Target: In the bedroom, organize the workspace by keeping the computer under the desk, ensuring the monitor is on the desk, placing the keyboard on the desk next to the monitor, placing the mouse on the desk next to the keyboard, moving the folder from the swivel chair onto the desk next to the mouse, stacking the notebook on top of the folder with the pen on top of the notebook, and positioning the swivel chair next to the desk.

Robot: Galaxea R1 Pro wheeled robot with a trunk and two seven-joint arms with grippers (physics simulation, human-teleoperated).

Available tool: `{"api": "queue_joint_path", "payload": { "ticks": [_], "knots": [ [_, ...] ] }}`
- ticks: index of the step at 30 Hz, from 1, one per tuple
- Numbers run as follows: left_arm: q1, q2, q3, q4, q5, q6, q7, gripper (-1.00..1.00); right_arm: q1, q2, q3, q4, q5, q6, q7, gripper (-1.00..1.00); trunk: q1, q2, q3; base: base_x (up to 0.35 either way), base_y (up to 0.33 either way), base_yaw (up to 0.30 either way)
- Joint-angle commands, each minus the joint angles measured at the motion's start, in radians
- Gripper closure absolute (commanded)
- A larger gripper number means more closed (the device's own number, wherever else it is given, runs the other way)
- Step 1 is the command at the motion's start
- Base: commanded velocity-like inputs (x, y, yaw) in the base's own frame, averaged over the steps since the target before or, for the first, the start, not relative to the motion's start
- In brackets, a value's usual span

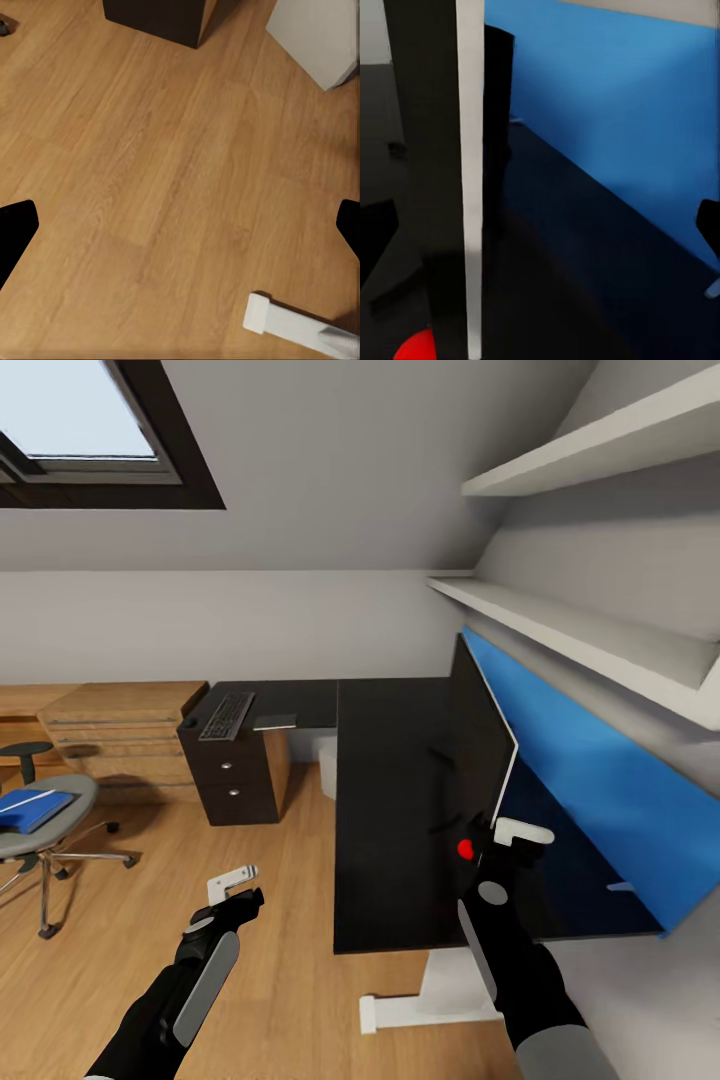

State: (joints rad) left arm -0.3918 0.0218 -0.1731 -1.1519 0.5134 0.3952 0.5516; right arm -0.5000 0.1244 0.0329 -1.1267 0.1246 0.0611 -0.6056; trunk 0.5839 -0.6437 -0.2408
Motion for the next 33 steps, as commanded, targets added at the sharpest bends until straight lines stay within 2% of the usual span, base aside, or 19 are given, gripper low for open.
{"api": "queue_joint_path", "payload": {
  "ticks": [1, 9, 18, 33],
  "knots": [
    [-0.001, 0.001, -0.003, -0.002, 0.008, 0.002, 0.009, -1.00, -0.001, 0.000, 0.001, 0.000, 0.008, 0.006, -0.005, -1.00, 0.000, -0.001, -0.002, -0.019, -0.215, 0.000],
    [-0.001, 0.001, -0.003, -0.002, 0.009, 0.003, 0.007, -1.00, -0.001, -0.002, 0.001, -0.001, 0.007, 0.006, -0.005, -1.00, 0.000, -0.001, -0.002, -0.004, -0.199, 0.000],
    [-0.001, 0.001, -0.003, -0.002, 0.010, 0.004, 0.009, -1.00, -0.001, -0.002, 0.001, -0.001, 0.007, 0.006, -0.005, -1.00, 0.000, -0.001, -0.002, 0.000, -0.096, 0.000],
    [-0.001, 0.001, -0.003, -0.002, 0.010, 0.004, 0.010, -1.00, 0.000, 0.000, 0.004, -0.006, 0.009, -0.003, -0.006, -1.00, 0.000, -0.001, -0.002, 0.000, -0.016, 0.000]
  ]
}}
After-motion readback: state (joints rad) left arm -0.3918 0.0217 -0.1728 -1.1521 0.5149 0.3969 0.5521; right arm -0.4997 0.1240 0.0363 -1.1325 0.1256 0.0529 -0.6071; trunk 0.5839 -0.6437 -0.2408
